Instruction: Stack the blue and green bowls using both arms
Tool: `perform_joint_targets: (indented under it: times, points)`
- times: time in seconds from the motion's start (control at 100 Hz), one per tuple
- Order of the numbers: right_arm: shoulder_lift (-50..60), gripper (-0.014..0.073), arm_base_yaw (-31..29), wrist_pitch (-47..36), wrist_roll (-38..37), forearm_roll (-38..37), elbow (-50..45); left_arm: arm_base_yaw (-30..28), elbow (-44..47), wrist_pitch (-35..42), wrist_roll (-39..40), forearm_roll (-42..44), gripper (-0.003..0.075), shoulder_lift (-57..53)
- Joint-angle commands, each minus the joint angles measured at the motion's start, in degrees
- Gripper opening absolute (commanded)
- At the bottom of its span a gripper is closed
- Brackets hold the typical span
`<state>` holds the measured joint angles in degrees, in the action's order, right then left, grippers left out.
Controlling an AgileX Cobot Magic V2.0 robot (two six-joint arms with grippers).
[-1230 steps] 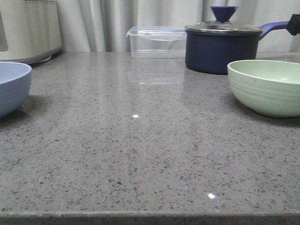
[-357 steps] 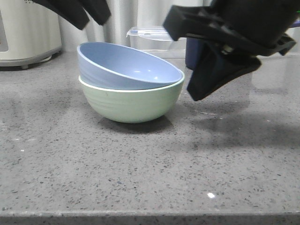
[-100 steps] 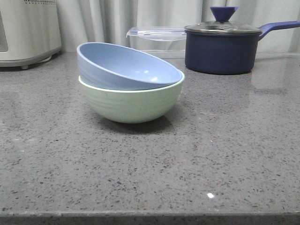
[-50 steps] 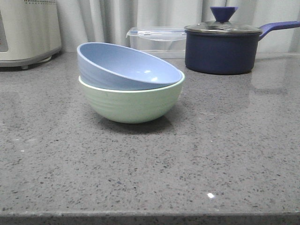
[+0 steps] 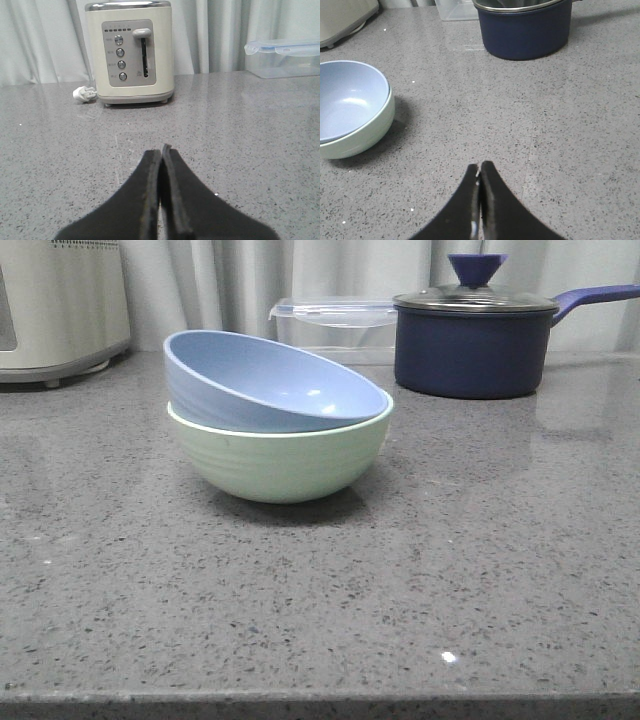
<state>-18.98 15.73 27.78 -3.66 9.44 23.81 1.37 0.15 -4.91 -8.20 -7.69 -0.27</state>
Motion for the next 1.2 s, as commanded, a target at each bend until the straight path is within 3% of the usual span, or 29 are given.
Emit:
perform_joint_targets:
  times: [0.0, 1.0, 1.19]
  points:
    - [-0.34, -0.0068, -0.28, -3.94, 0.21, -0.39, 1.46, -0.07, 2.35, 4.45, -0.15, 0.0, -0.002, -1.96]
    - [-0.34, -0.0068, -0.28, -4.01, 0.21, -0.39, 1.32, -0.07, 2.35, 4.45, -0.15, 0.0, -0.002, -1.96]
    - [-0.01, -0.0068, -1.82, -9.03, 0.21, -0.58, -2.83, -0.07, 2.35, 4.45, -0.15, 0.0, -0.002, -1.96]
